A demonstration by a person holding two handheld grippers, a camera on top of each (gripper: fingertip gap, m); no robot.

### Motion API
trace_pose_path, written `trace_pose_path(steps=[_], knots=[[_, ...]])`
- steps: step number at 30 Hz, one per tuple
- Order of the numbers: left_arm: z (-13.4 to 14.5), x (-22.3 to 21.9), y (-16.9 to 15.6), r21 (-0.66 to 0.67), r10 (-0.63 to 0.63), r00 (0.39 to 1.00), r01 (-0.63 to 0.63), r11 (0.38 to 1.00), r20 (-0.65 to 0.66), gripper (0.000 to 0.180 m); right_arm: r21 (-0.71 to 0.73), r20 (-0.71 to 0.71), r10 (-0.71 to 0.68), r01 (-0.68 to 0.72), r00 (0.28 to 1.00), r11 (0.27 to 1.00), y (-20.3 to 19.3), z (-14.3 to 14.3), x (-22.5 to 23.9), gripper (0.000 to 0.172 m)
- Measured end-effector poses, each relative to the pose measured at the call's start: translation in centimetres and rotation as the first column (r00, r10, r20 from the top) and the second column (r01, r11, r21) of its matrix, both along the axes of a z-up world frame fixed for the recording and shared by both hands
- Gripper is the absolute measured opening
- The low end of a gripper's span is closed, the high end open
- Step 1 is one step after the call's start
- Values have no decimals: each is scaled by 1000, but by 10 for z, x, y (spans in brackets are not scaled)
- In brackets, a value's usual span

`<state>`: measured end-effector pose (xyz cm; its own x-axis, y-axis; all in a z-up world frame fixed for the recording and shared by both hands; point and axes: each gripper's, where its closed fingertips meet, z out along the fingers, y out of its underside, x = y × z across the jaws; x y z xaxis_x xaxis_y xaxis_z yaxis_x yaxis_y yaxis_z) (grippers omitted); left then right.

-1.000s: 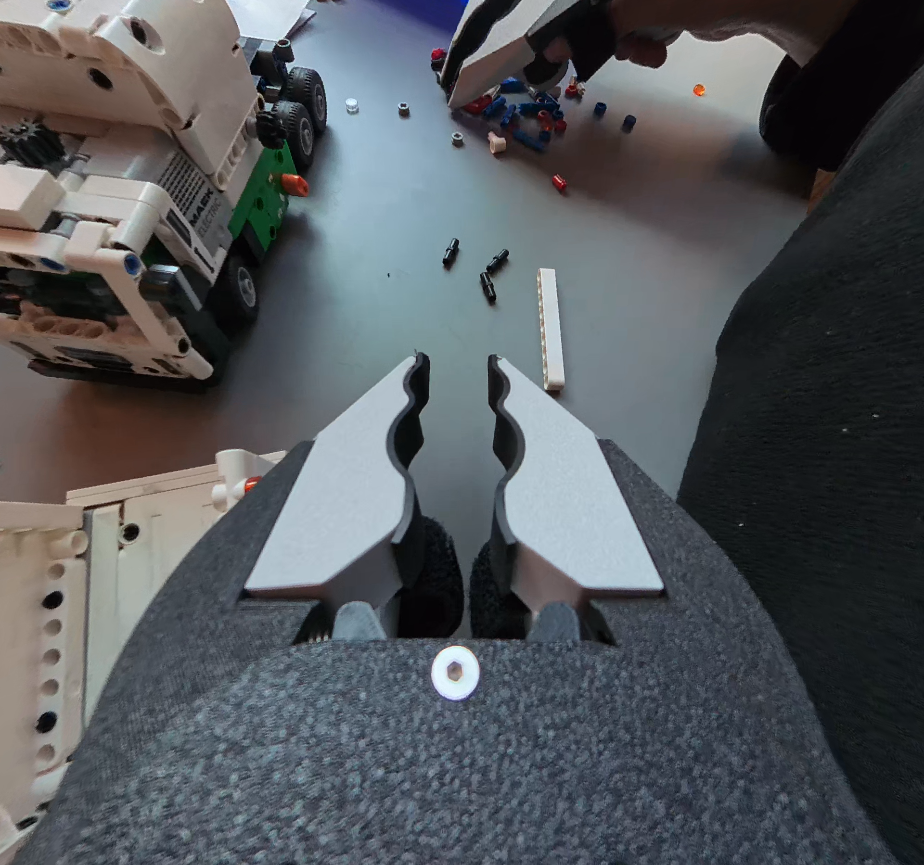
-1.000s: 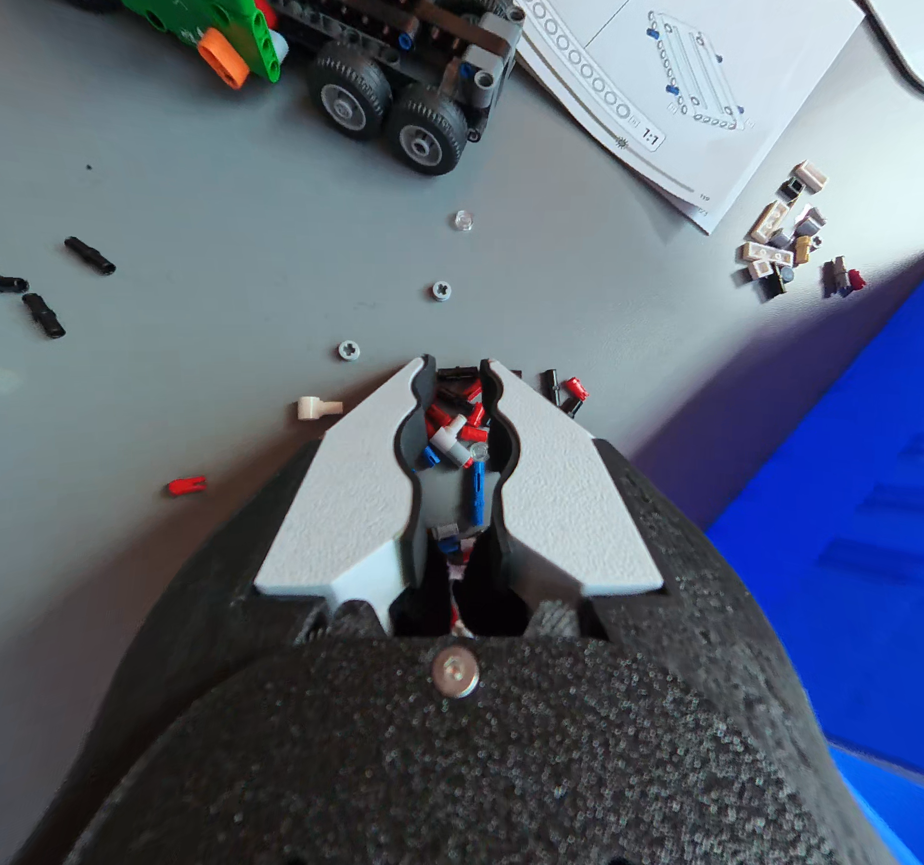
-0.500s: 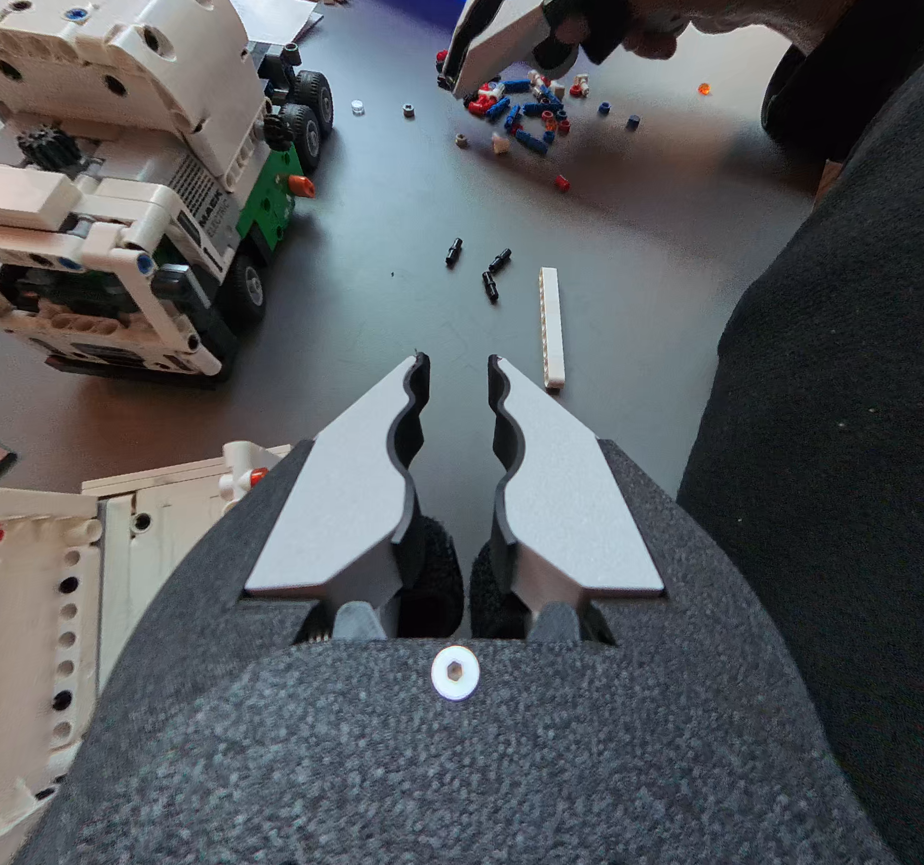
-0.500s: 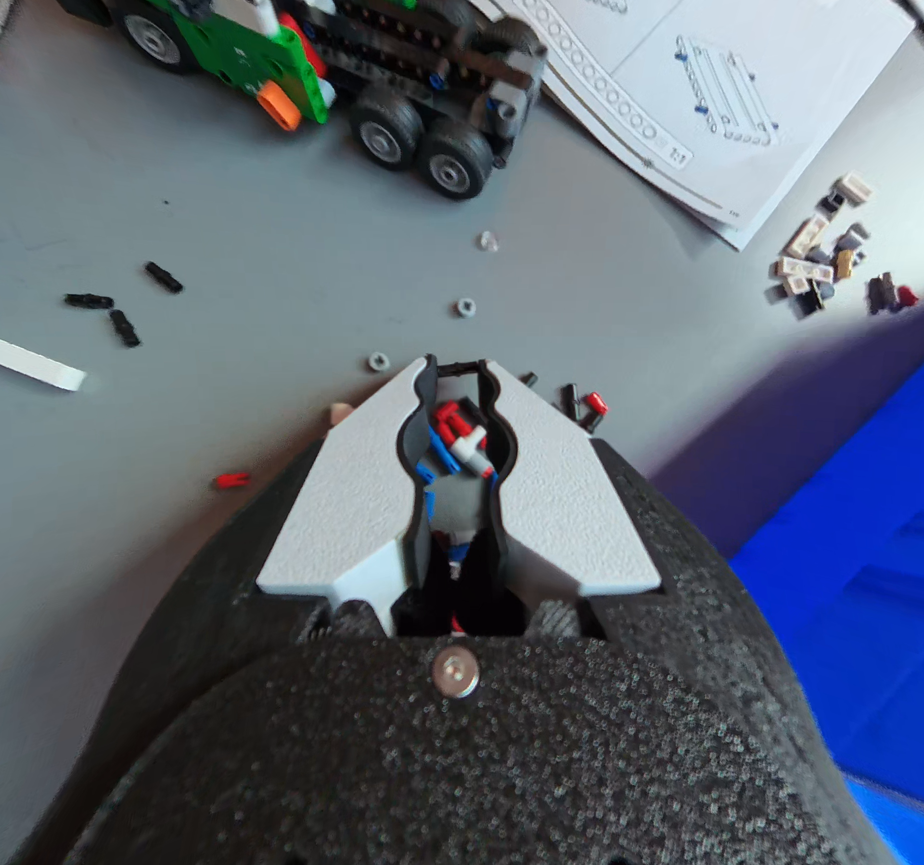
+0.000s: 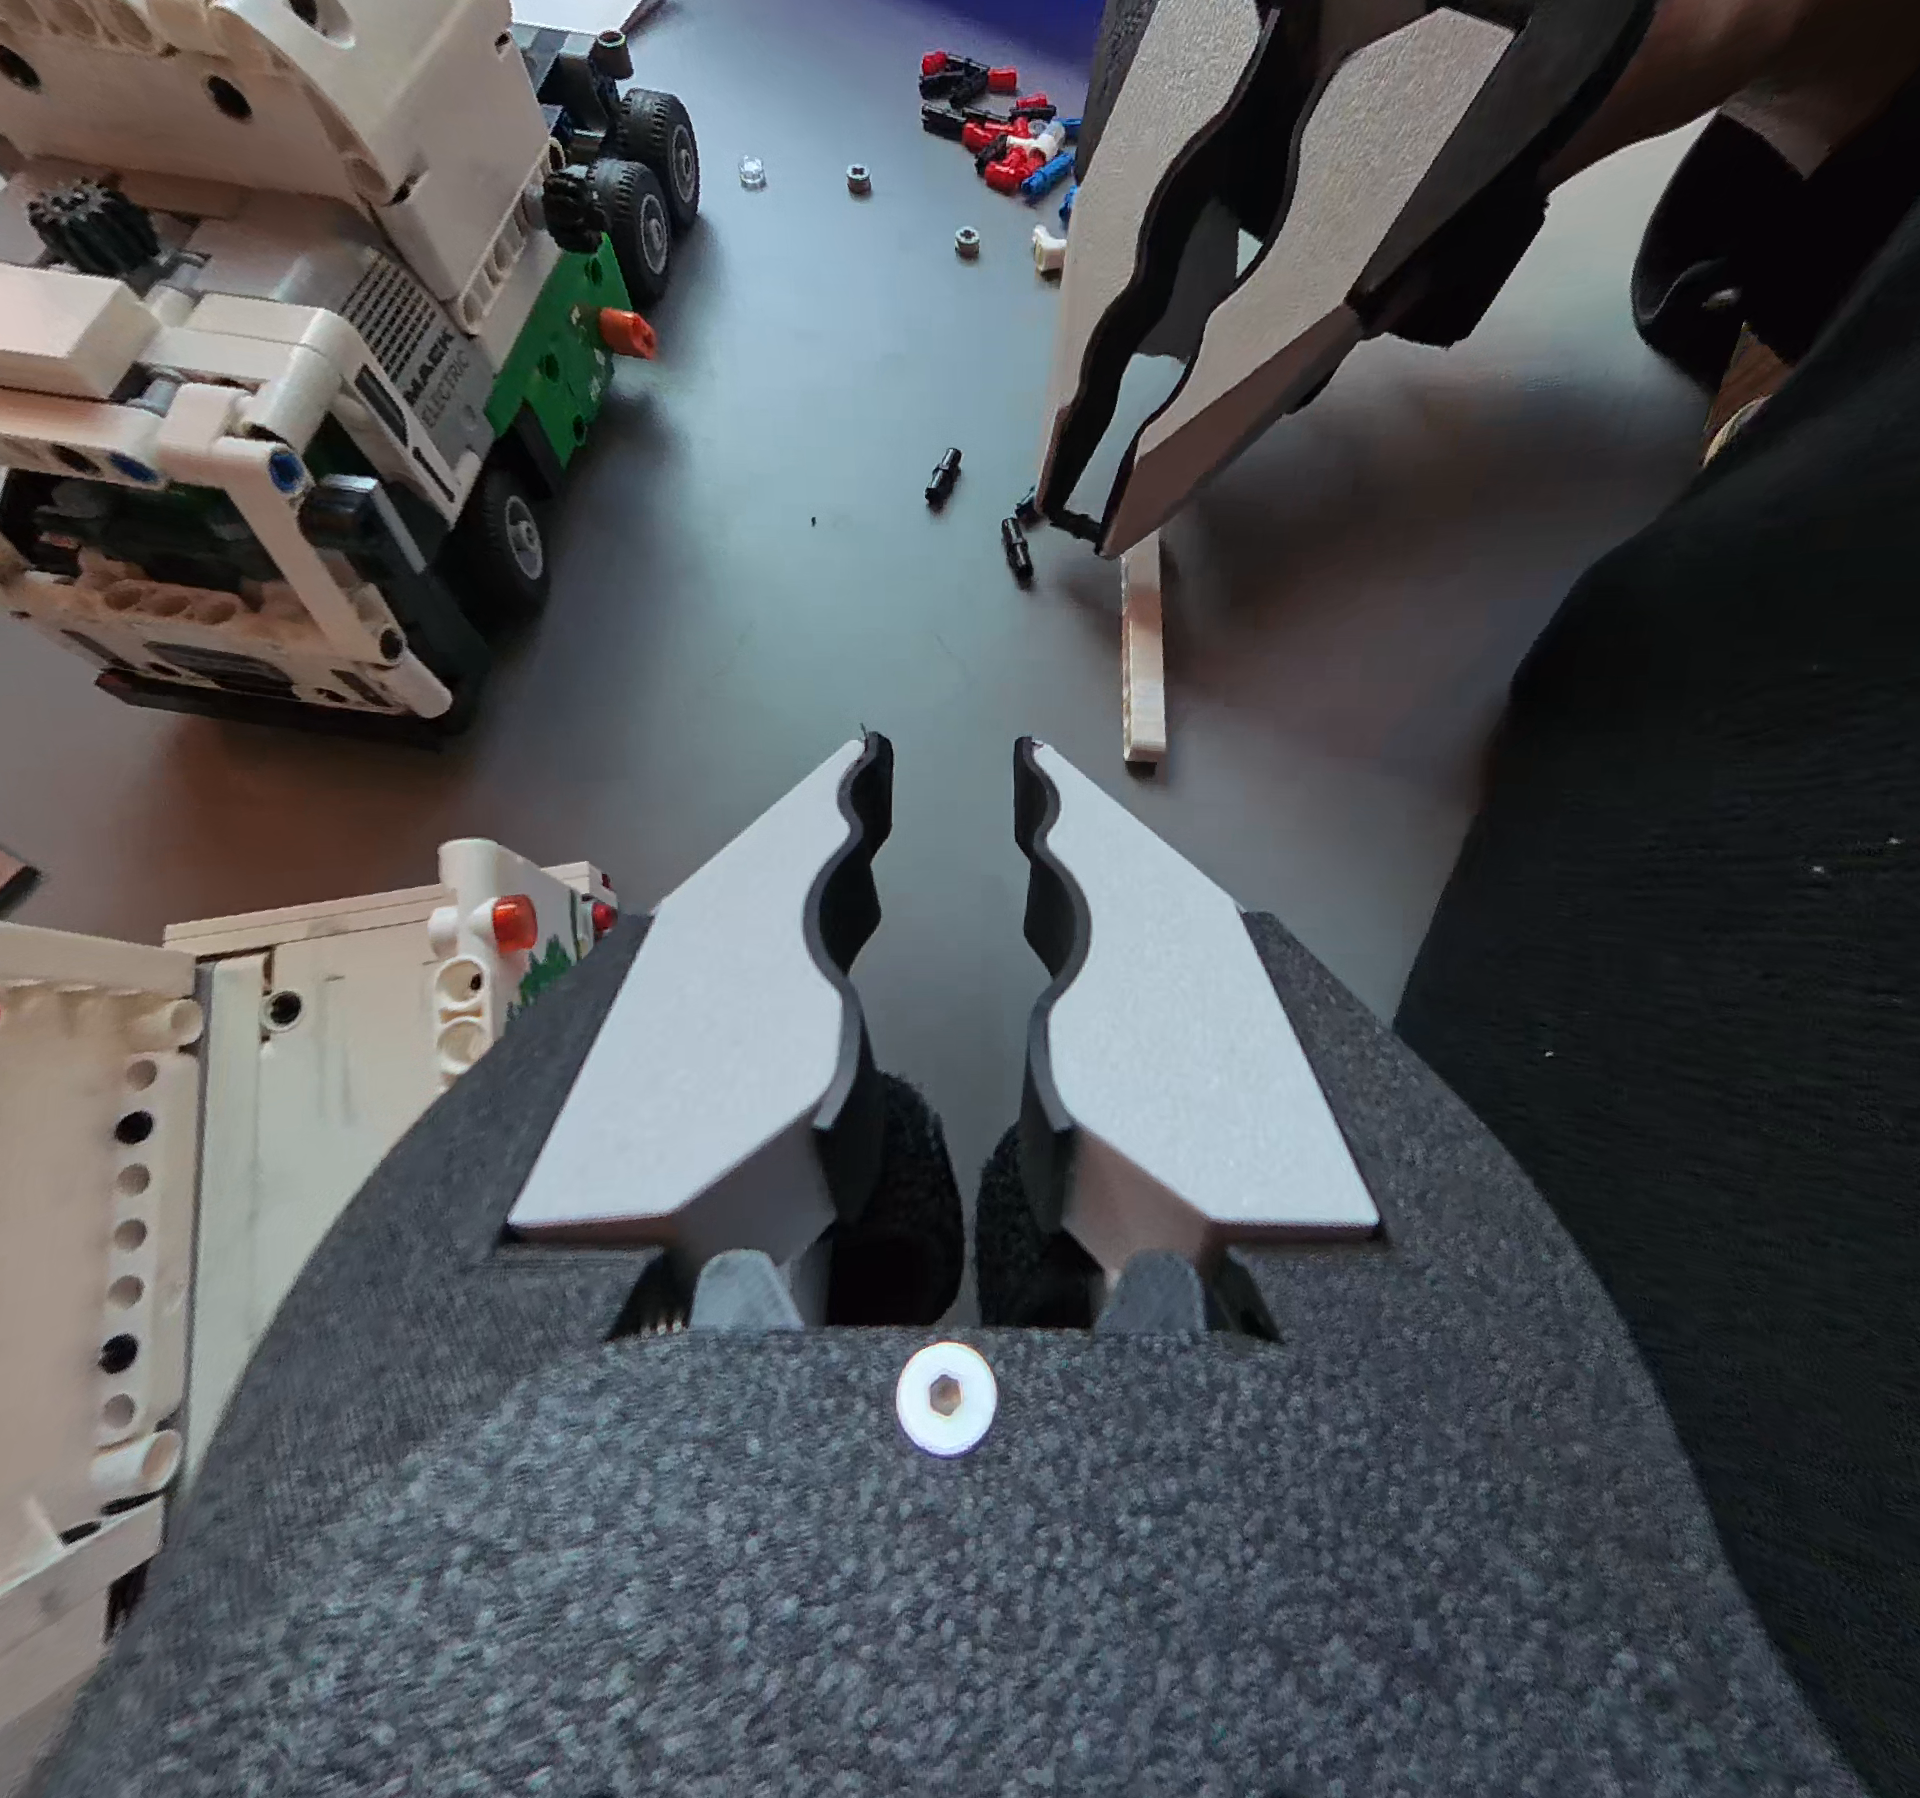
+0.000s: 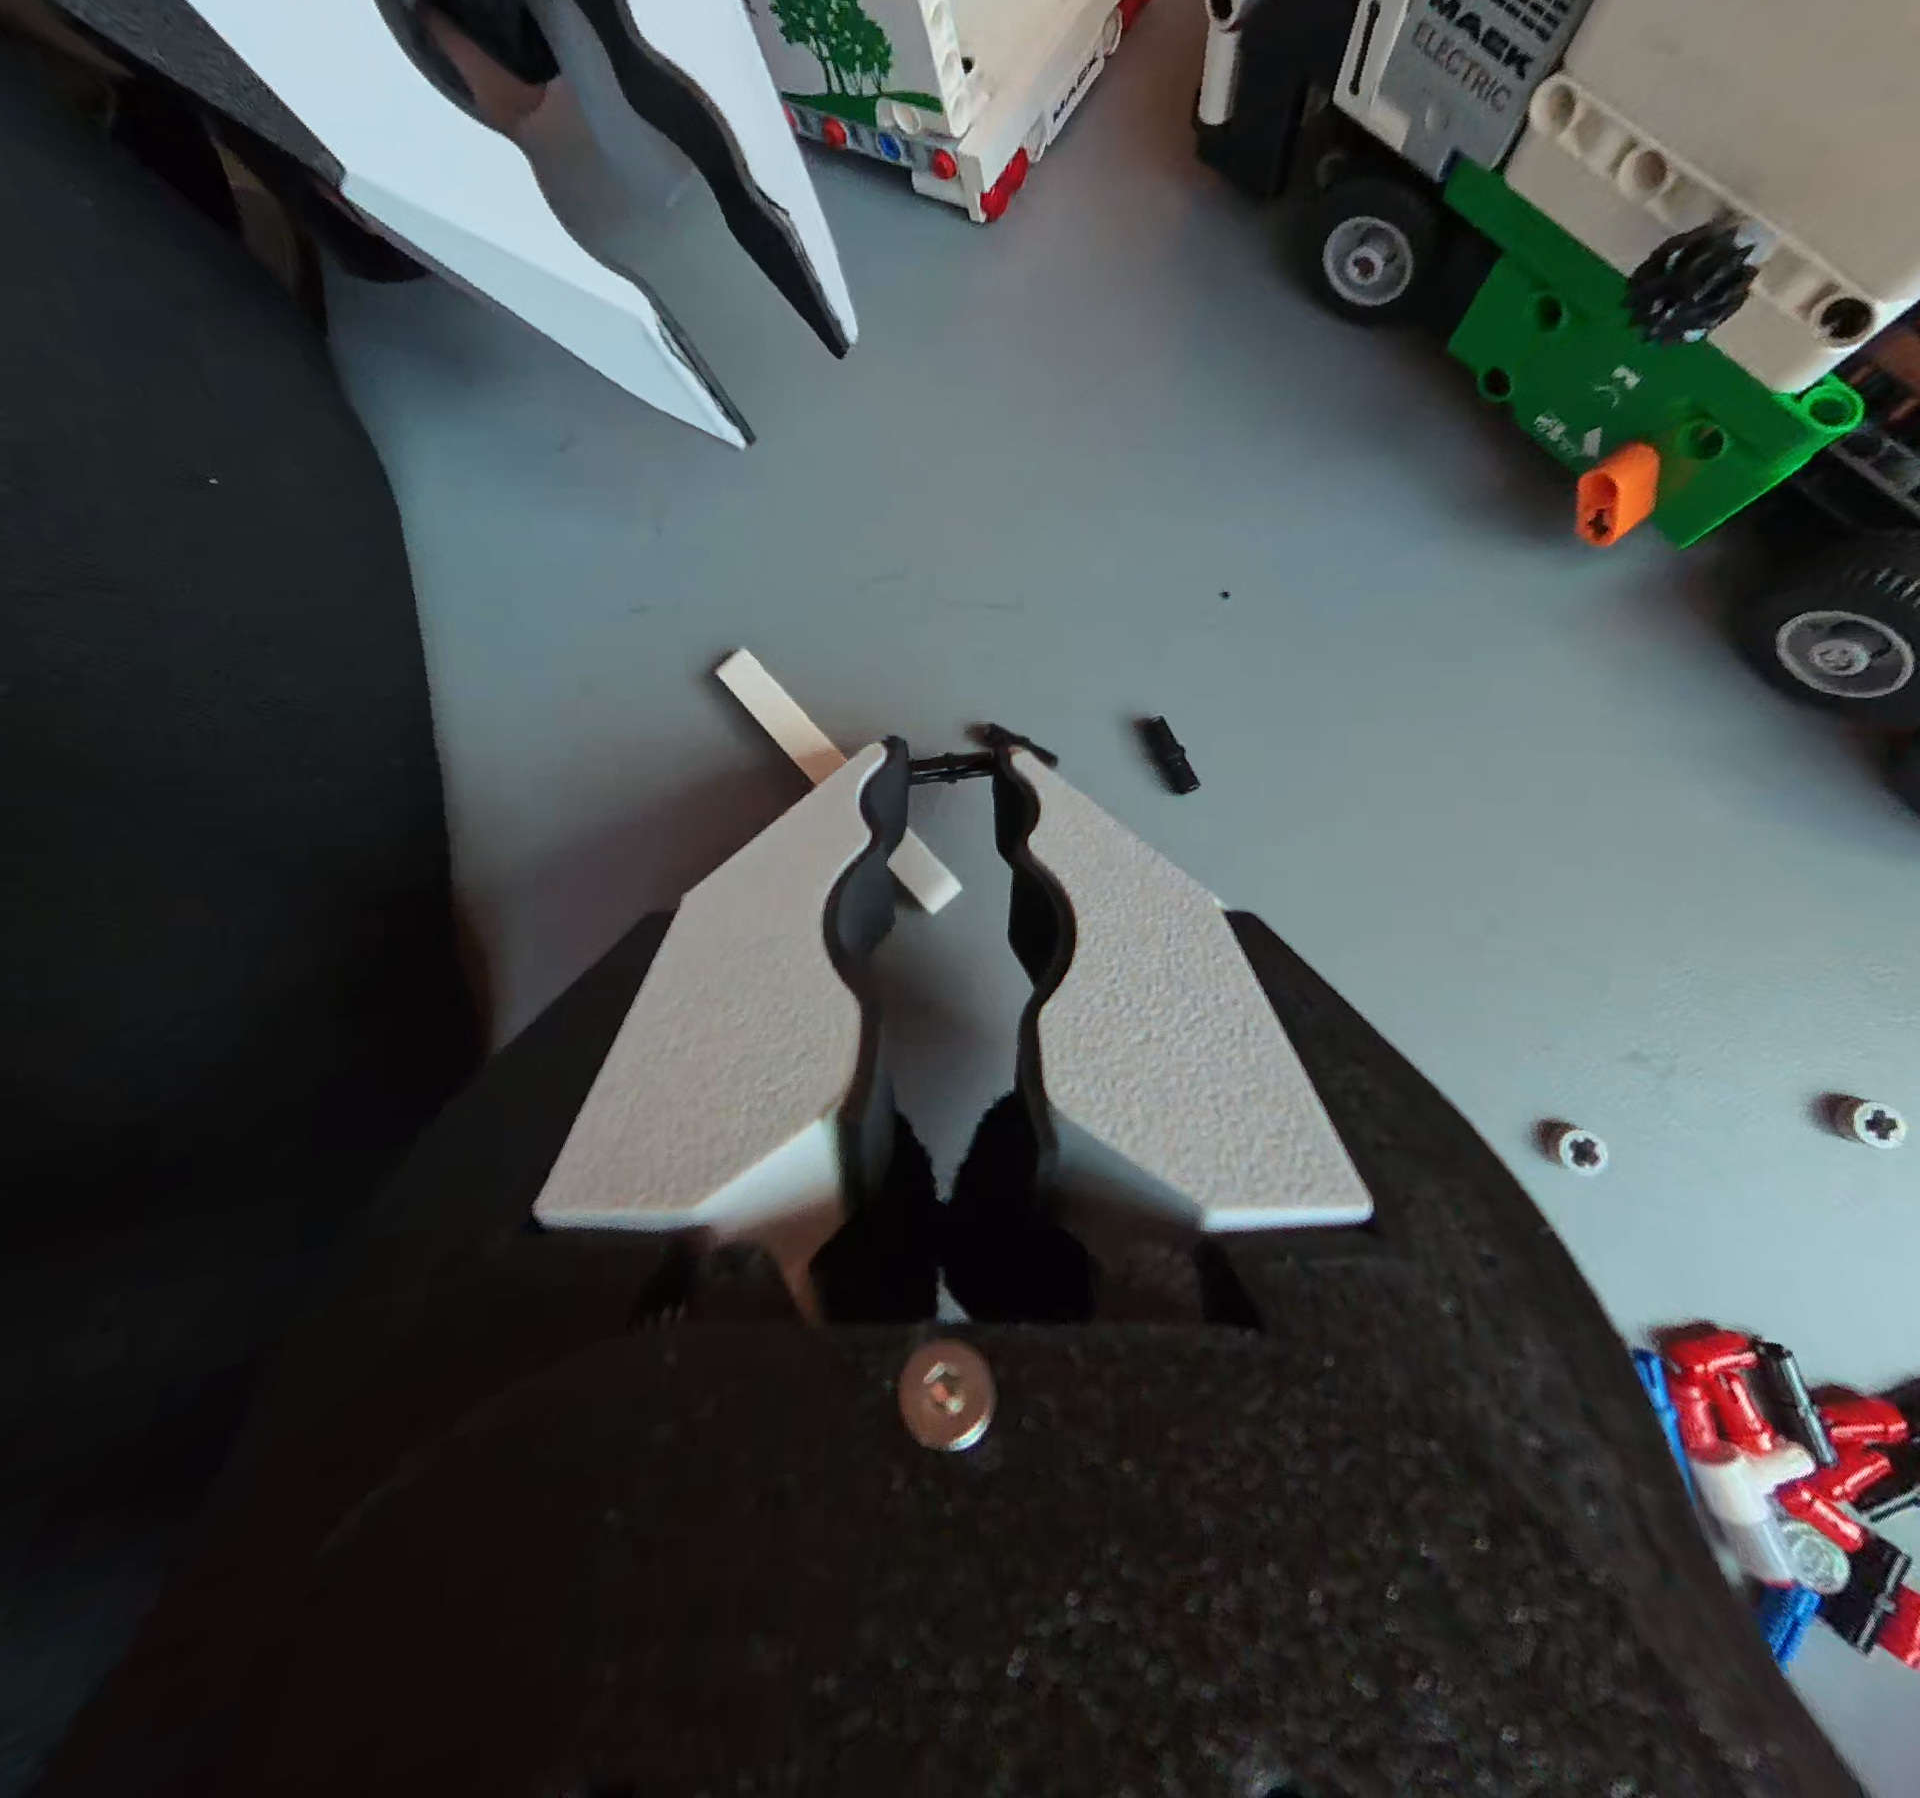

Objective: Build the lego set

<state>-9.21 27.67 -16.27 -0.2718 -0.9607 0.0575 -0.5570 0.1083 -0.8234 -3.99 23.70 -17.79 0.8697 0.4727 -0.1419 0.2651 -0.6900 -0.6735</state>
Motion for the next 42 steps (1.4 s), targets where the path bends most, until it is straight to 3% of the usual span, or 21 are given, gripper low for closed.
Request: trace_pose_path(steps=[5,15,20,28,37,42], knots=[[-2,1,-3,4,-12,1000,12,1000,-2,22,-52,52,-23,25,998,998,-4,-12,7,15],[-6,5,-5,1,-34,999,34,999,-19,22,-19,23,-44,45,999,999,0,-6,8,20],[-8,9,-5,-4,-51,998,51,999,-33,22,81,-72,-90,96,993,992,-1,20,17,23],[-14,18,-8,4,-78,995,79,997,-53,22,232,-74,-257,267,964,935,9,36,61,20],[-14,22,-6,-12,-47,997,47,999,-54,21,425,-148,-314,347,938,836,39,60,67,15],[-8,26,-15,1,-54,999,54,999,-10,20,488,-122,-364,375,923,788,72,65,74,14]])
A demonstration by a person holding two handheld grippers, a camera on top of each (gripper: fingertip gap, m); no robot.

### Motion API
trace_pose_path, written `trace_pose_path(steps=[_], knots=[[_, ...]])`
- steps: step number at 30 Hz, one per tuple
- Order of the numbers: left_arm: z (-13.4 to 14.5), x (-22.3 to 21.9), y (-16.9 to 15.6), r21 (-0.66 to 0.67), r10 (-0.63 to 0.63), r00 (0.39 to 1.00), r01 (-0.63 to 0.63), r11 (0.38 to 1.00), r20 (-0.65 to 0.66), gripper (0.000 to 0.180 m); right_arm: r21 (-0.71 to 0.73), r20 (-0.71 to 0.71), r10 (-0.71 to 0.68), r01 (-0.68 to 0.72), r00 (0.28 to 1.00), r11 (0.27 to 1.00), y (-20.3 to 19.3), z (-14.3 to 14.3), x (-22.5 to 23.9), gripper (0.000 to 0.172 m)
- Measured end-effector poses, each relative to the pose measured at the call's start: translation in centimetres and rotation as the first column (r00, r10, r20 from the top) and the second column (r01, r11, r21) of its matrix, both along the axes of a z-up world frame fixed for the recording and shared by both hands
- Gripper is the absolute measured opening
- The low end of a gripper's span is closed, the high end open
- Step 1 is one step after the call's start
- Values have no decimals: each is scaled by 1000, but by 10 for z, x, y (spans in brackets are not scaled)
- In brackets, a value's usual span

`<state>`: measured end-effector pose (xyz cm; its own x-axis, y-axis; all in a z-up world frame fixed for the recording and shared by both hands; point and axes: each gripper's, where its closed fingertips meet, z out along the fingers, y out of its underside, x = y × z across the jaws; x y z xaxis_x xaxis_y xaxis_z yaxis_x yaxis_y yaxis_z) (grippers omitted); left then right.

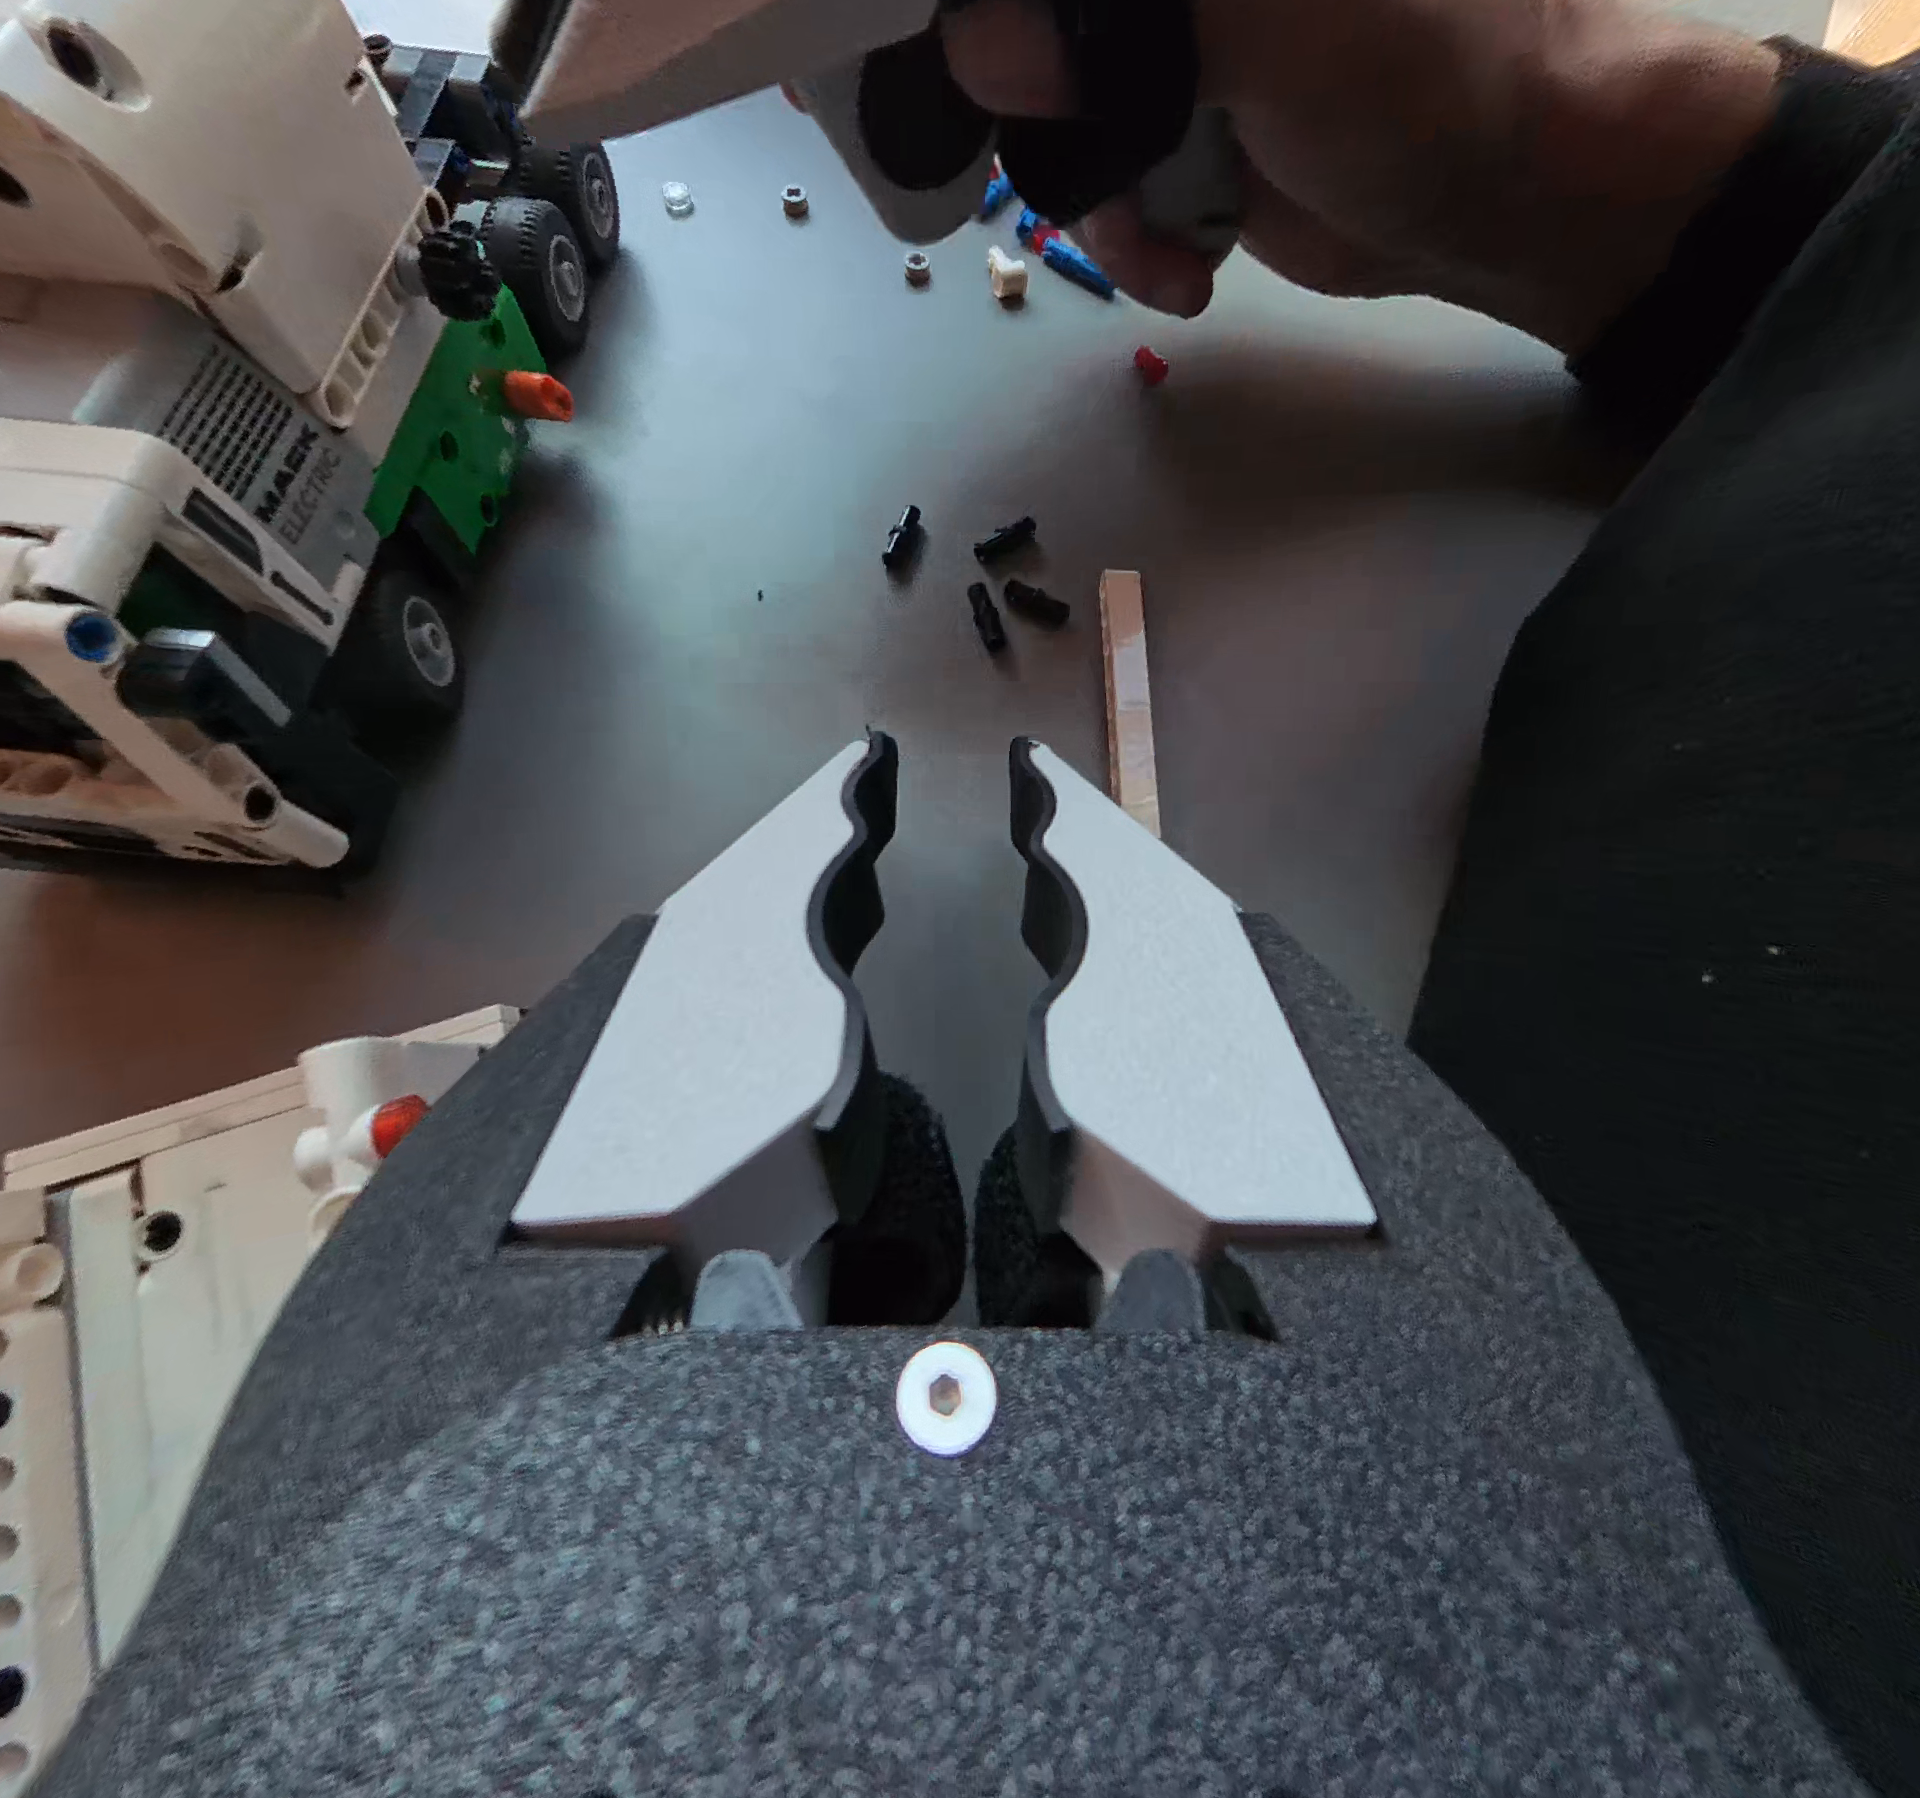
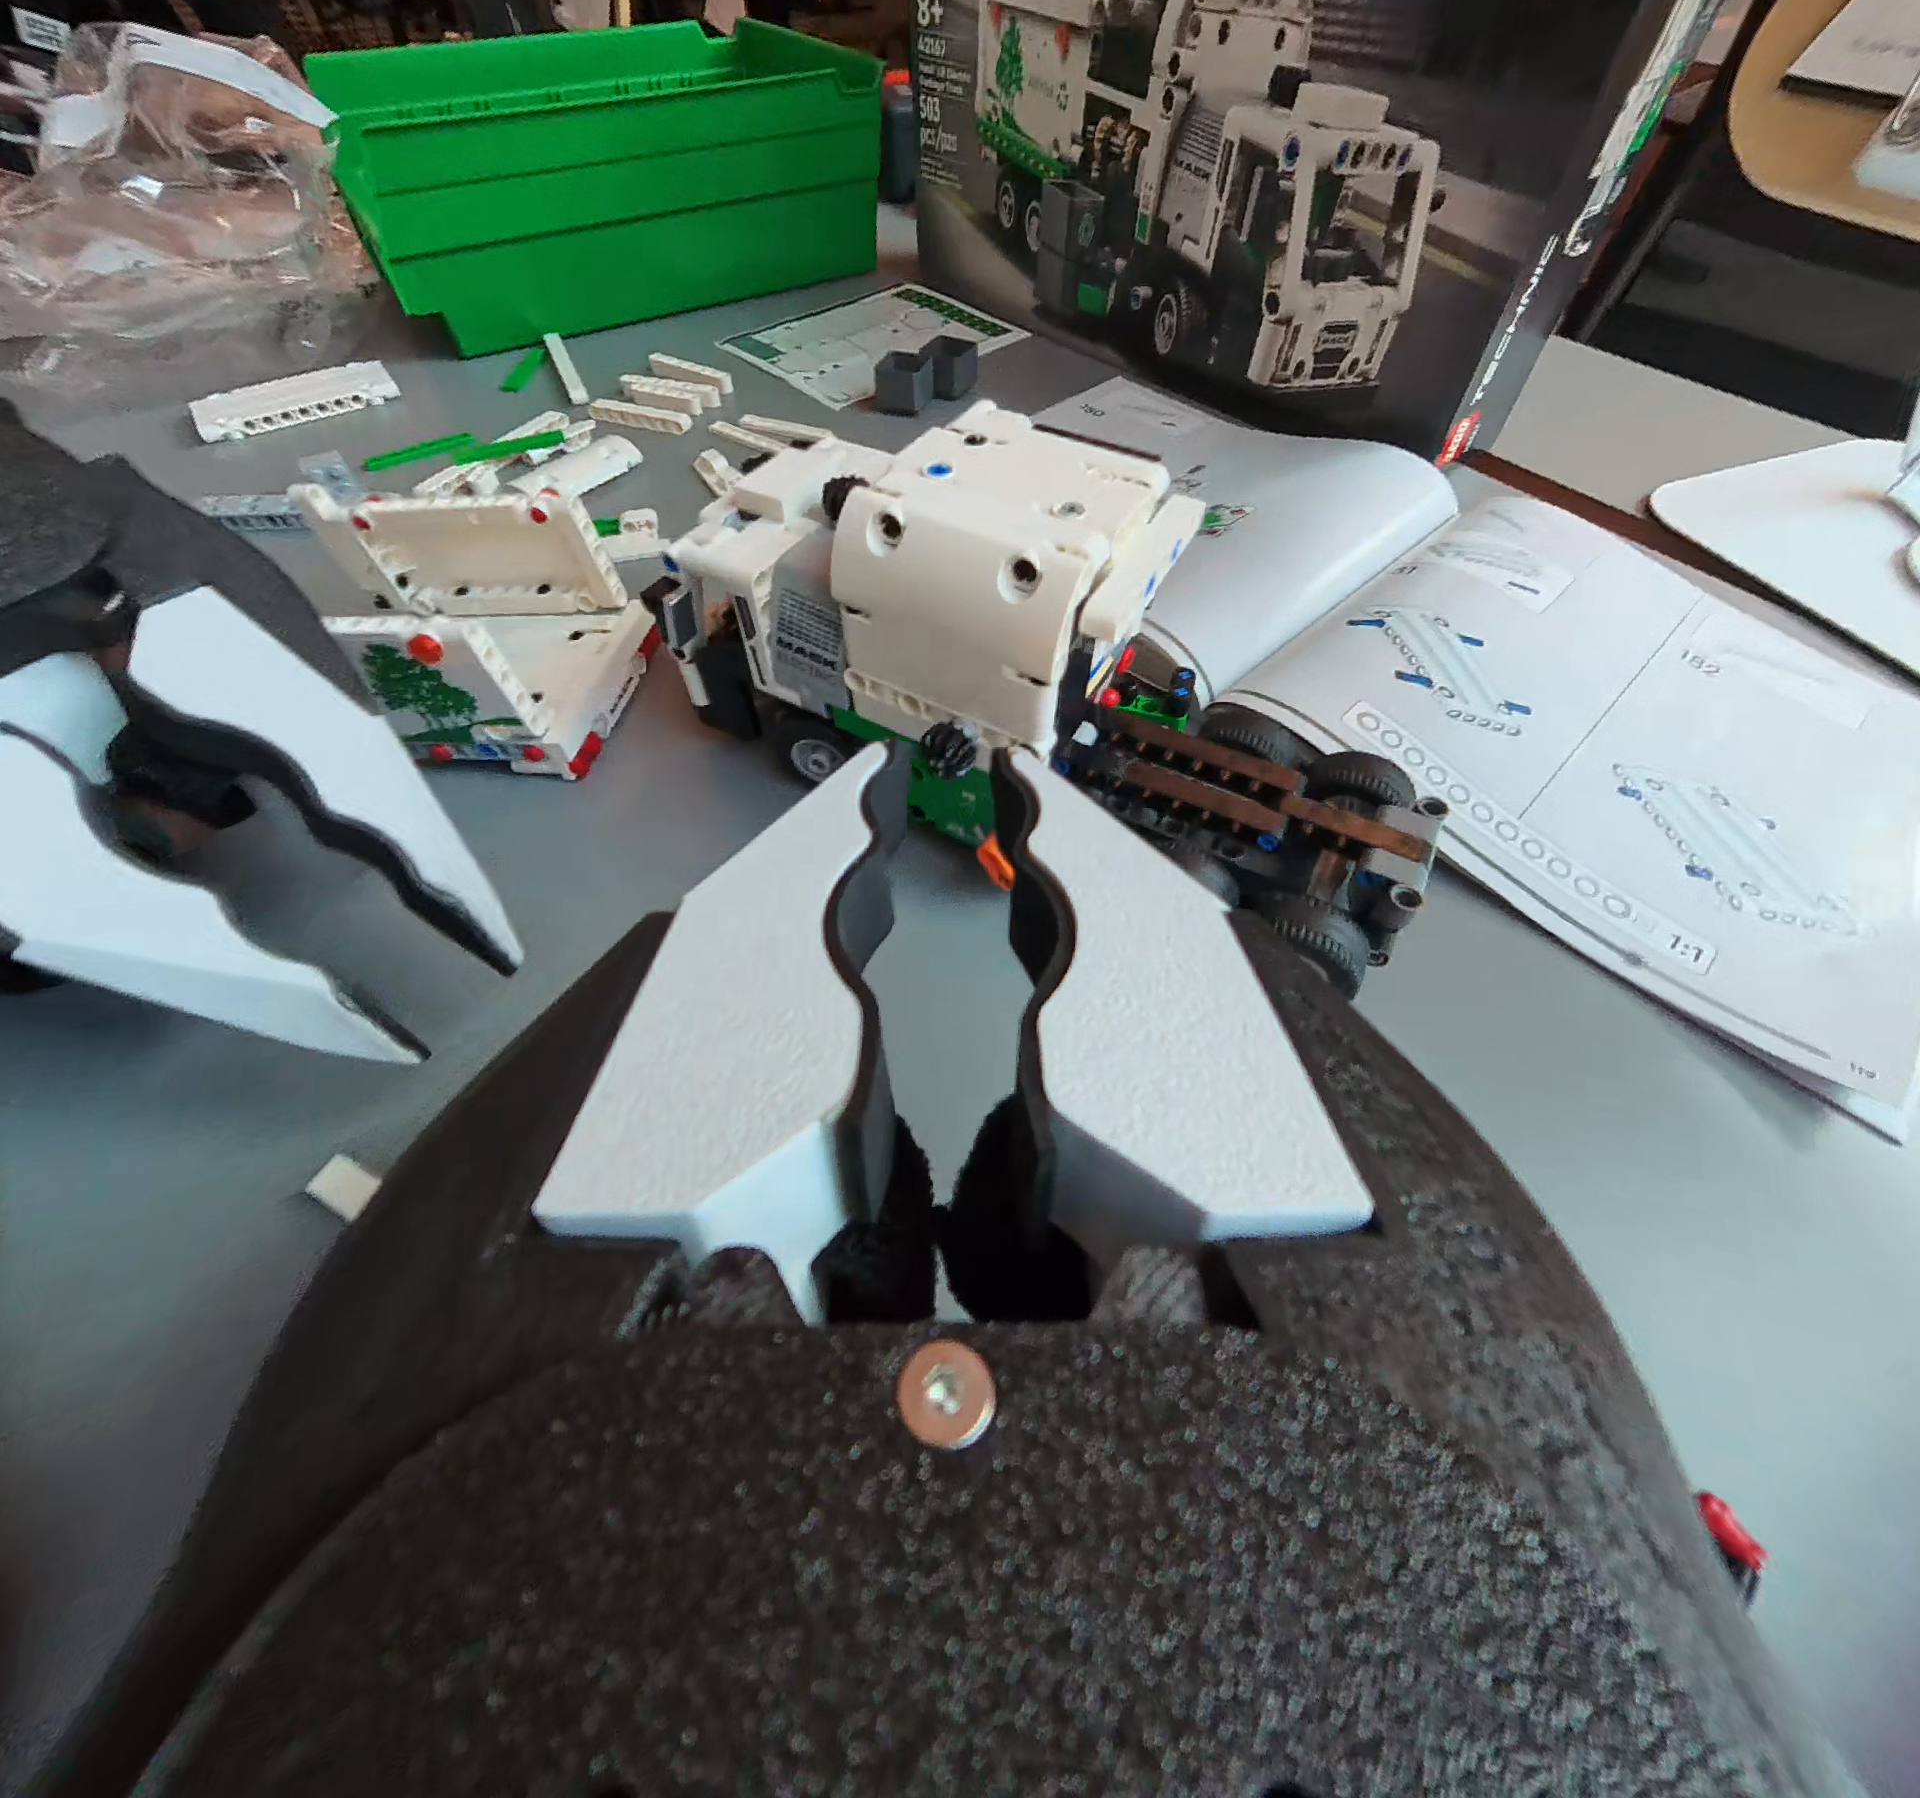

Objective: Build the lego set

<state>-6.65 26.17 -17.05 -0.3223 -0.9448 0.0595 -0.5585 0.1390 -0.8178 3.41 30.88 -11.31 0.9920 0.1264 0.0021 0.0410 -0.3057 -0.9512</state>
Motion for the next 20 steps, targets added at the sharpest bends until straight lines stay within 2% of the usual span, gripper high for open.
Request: trace_pose_path(steps=[3,8,11,15,20], knots=[[-3,1,1,6,9,1000,-9,1000,-16,20,-5,-11,16,-16,1000,1000,3,-1,-6,16],[-11,1,-1,-2,-3,997,3,1000,-71,20,-27,32,-43,44,999,999,-3,-6,0,14],[-6,0,-3,-12,-19,999,18,1000,-44,10,-25,64,-69,71,996,997,-6,-5,3,12],[-7,1,0,-26,-5,998,4,1000,-57,12,-51,95,-102,107,990,993,-10,-13,7,10],[-8,2,1,-17,8,998,-9,1000,-59,11,-62,32,-93,95,995,994,-13,-14,4,9]])
